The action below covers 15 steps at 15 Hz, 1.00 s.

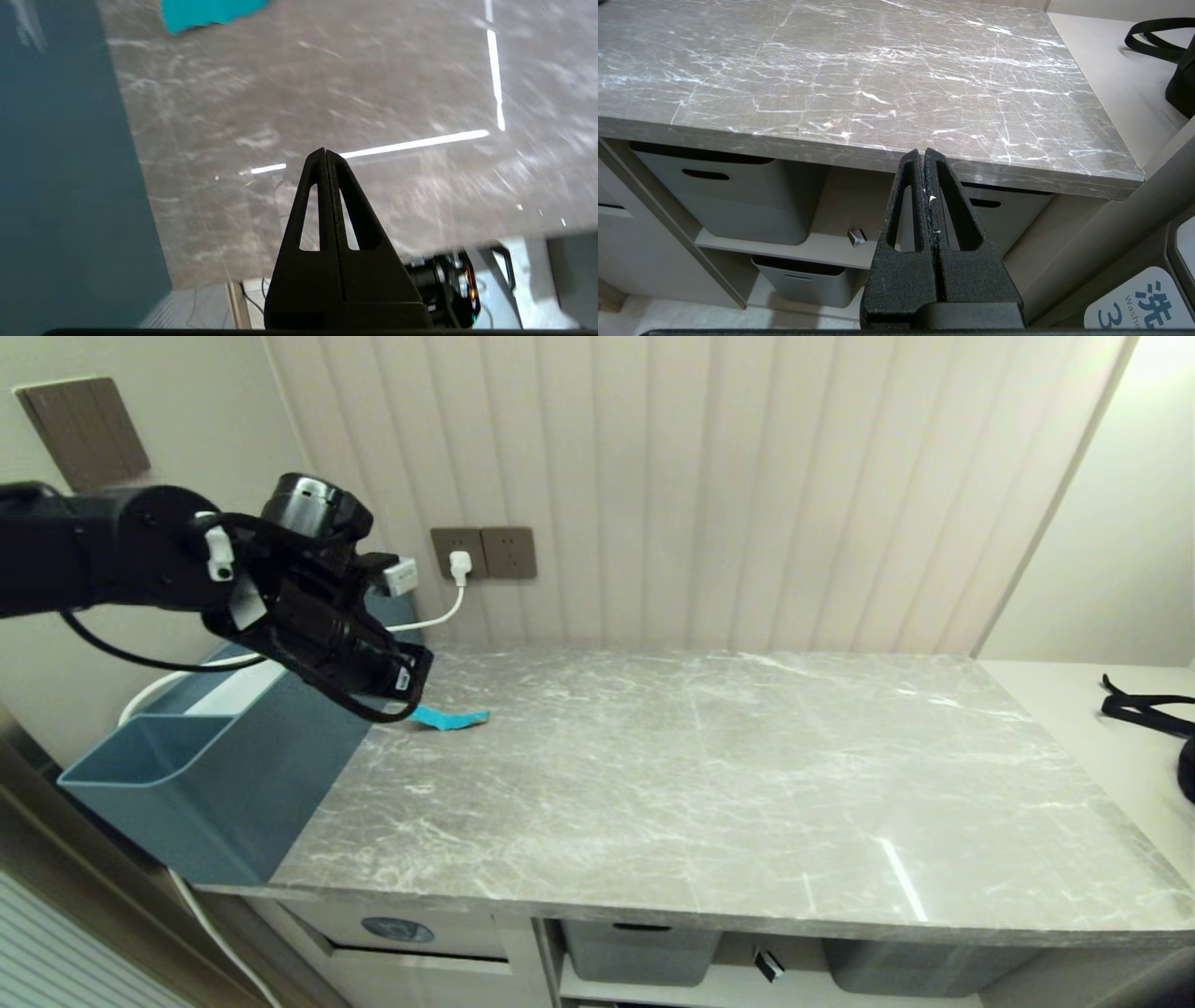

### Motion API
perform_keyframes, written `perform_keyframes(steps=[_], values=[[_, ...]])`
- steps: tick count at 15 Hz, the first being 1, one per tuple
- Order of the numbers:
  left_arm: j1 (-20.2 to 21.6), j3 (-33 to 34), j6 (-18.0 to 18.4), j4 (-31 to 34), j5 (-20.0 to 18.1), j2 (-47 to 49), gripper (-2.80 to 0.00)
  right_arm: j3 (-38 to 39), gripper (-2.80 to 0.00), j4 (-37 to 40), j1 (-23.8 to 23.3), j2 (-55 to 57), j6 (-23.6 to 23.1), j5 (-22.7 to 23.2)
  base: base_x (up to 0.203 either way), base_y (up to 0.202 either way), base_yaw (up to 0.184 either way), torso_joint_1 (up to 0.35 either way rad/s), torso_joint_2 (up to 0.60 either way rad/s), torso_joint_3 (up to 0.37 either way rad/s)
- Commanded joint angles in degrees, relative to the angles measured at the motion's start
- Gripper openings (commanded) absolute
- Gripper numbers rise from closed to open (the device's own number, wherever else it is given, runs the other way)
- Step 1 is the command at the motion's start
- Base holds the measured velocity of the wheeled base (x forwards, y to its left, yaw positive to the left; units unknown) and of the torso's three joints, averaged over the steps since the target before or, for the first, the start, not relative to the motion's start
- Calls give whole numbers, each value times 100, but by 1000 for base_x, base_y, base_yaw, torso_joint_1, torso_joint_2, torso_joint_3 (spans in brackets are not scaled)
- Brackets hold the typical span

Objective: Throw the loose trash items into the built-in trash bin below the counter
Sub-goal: Pick up the garbage

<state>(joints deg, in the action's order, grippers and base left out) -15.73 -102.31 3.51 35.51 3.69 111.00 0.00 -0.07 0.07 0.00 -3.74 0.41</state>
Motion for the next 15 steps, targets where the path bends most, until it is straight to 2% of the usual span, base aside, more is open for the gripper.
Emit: perform_keyframes(steps=[1,4,6,8,9,11,13,15], values=[[17,-297,-111,9,263,530,-280,9,-280,-1,1,0,-4,2,0,0,0,0,0,0],[70,-614,-615,-7,1020,980,-280,9,-280,-1,1,0,-4,2,0,0,0,0,0,0],[179,-817,-709,-228,1172,1238,-280,9,-280,-1,1,0,-4,2,0,0,0,0,0,0],[377,-817,-644,-966,1222,1479,-280,9,-280,-1,1,0,-4,2,0,0,0,0,0,0],[429,-817,-573,-1127,1248,1562,0,9,-280,-1,1,0,-4,2,0,0,0,0,0,0],[484,-817,-564,-1509,1271,1815,0,9,-280,-1,1,0,-4,2,0,0,0,0,0,0],[484,-817,-879,-2008,1267,2047,0,9,-280,-1,1,0,-4,3,0,0,0,0,0,0],[491,-817,-930,-2101,1257,2189,0,9,-280,-1,1,0,-4,2,0,0,0,0,0,0]])
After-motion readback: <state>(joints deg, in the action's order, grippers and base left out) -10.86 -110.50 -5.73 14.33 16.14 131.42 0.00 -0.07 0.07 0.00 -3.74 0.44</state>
